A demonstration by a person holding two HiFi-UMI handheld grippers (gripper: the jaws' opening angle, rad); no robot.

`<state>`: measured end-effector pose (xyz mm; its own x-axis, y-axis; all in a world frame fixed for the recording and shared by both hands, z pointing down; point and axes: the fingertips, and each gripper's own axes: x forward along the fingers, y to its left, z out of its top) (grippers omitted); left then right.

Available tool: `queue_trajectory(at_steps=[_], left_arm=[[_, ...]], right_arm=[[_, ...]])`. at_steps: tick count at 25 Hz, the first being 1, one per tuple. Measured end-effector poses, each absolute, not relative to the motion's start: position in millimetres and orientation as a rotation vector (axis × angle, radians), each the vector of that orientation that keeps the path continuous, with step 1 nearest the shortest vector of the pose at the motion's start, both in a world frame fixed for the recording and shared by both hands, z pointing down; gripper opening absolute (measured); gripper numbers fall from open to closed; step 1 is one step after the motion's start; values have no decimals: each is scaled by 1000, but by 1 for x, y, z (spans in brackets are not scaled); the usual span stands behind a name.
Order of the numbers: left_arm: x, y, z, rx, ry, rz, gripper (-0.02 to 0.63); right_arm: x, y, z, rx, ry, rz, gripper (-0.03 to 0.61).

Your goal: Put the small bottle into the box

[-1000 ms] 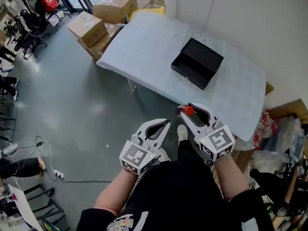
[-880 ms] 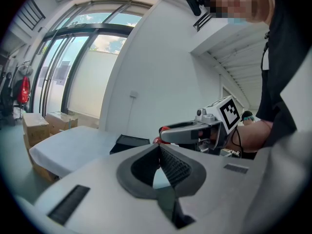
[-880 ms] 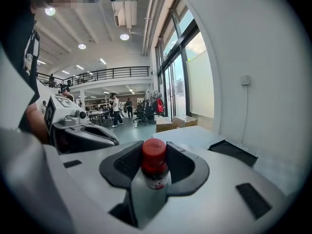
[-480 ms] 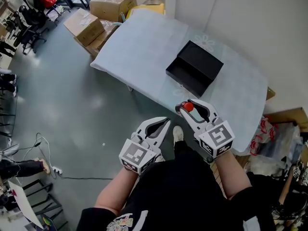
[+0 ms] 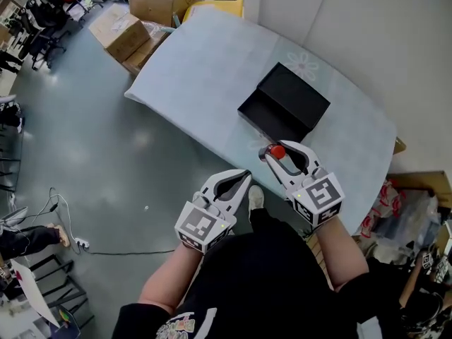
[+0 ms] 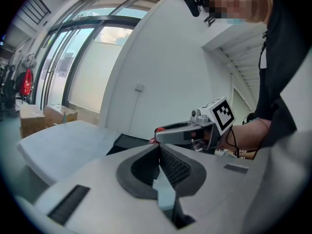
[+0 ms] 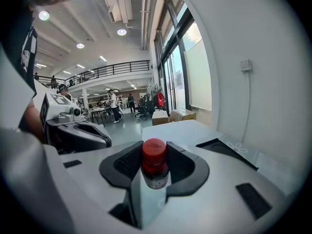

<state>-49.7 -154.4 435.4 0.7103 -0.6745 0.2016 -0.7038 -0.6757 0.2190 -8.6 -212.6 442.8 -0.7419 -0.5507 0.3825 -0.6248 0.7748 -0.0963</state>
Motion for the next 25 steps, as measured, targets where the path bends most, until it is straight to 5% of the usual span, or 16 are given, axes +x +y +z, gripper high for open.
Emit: queue_trajectory(at_steps=[25], left_arm=[[-23,-256,493,2490,-1122,193,8]], right_arm=[[18,-342,556,847,-2501,282,152]])
